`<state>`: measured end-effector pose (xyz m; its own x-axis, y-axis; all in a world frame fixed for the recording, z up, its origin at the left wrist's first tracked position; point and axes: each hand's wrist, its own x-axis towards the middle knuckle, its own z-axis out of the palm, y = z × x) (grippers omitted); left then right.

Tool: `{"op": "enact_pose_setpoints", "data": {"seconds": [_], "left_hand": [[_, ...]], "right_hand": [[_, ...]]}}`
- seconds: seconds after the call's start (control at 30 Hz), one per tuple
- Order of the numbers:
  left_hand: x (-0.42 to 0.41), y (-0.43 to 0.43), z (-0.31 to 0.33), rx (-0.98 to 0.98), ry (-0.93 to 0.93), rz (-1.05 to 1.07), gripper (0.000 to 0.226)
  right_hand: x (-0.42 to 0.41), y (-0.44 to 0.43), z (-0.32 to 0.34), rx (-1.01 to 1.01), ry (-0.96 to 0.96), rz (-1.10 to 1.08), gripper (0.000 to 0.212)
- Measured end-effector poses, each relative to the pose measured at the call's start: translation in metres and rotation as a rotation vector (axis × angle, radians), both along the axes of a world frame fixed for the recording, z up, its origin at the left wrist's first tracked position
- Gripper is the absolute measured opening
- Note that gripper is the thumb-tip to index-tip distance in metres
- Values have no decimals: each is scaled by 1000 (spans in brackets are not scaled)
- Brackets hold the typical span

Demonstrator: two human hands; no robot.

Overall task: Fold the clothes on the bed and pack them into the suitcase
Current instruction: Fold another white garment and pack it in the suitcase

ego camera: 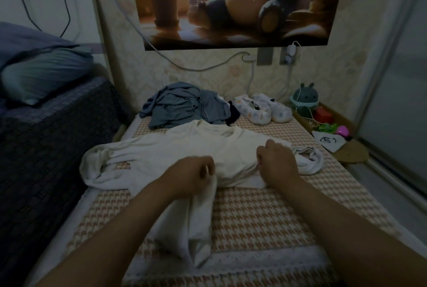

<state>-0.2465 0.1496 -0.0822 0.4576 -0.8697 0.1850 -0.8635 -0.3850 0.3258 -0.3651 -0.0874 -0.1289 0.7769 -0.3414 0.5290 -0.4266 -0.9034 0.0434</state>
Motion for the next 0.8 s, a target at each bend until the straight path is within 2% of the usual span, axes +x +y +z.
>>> {"op": "enact_pose_setpoints", "data": {"seconds": [0.03,0.07,0.13,0.2,0.27,0.33,0.43,0.5,0.57,0.6,0.67,0.73,0.8], "left_hand": [[-5,-1,-1,131,187,-21,20],[-9,0,-1,278,298,-21,44],[-8,4,-9,582,219,24,92],[-3,10,-19,721,70,32,106],[6,15,-28,683,-2,23,102],[17,15,-31,565,-17,28,82],[40,24,-17,136,39,90,40],[60,40,-1,-236,143,231,33],[85,60,2,-479,114,443,35],[97,69,-1,-464,55,546,45],[114,77,-14,-191,-52,638,74],[118,71,-25,22,-145,510,91],[112,56,-33,106,-249,251,92]], "right_hand": [[5,3,-4,87,32,41,17],[9,8,-5,220,80,80,14],[15,20,-8,421,216,195,9],[18,26,-15,441,303,323,34],[23,25,-24,351,332,361,54],[29,22,-28,250,321,313,55],[43,21,-27,29,274,244,31],[51,19,-23,-20,187,174,18],[57,14,-19,90,70,146,16],[59,13,-18,177,18,162,14],[62,14,-18,339,-43,235,12],[64,20,-19,365,-38,311,17],[69,26,-24,426,40,380,26]]}}
